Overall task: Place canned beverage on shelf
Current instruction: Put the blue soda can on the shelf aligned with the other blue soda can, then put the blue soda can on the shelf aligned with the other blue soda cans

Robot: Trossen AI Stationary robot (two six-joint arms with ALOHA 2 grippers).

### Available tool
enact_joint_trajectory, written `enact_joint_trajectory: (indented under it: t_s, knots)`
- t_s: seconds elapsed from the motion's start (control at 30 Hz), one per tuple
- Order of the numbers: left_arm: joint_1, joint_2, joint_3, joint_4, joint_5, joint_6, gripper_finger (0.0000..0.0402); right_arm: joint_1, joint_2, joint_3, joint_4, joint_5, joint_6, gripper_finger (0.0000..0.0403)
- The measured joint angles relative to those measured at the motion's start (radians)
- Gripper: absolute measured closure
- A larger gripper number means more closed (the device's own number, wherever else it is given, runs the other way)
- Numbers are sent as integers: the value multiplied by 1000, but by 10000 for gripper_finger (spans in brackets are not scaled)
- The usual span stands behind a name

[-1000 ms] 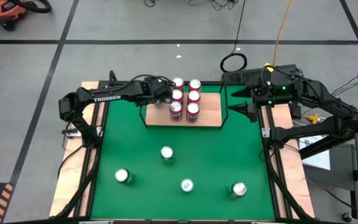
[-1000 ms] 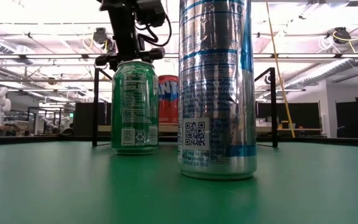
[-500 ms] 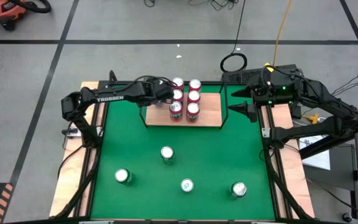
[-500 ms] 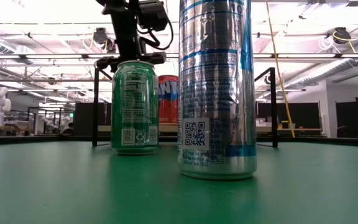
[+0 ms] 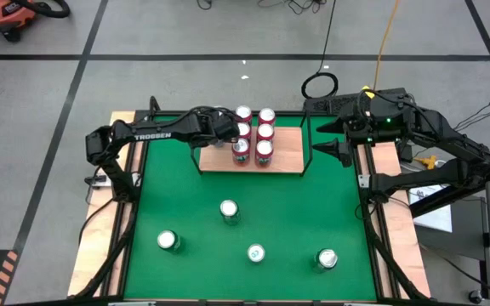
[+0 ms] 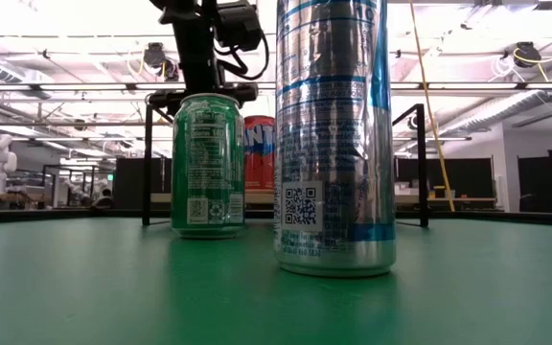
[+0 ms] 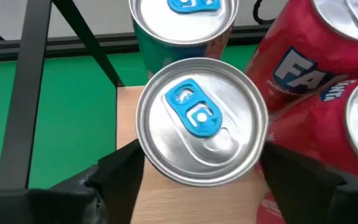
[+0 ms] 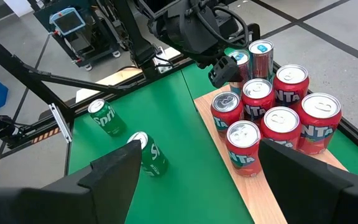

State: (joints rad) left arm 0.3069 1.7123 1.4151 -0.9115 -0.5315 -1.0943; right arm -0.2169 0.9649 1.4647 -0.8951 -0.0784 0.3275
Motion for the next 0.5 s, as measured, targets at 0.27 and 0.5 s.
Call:
enact_joint_trajectory:
  t_s: [0.27, 0.5]
  knots:
    - [-2, -56, 0, -16, 38, 1, 57, 0, 0, 0, 0, 0, 0, 87]
    - [-14, -160, 0, -40, 72, 14, 57, 0, 0, 0, 0, 2, 25, 87]
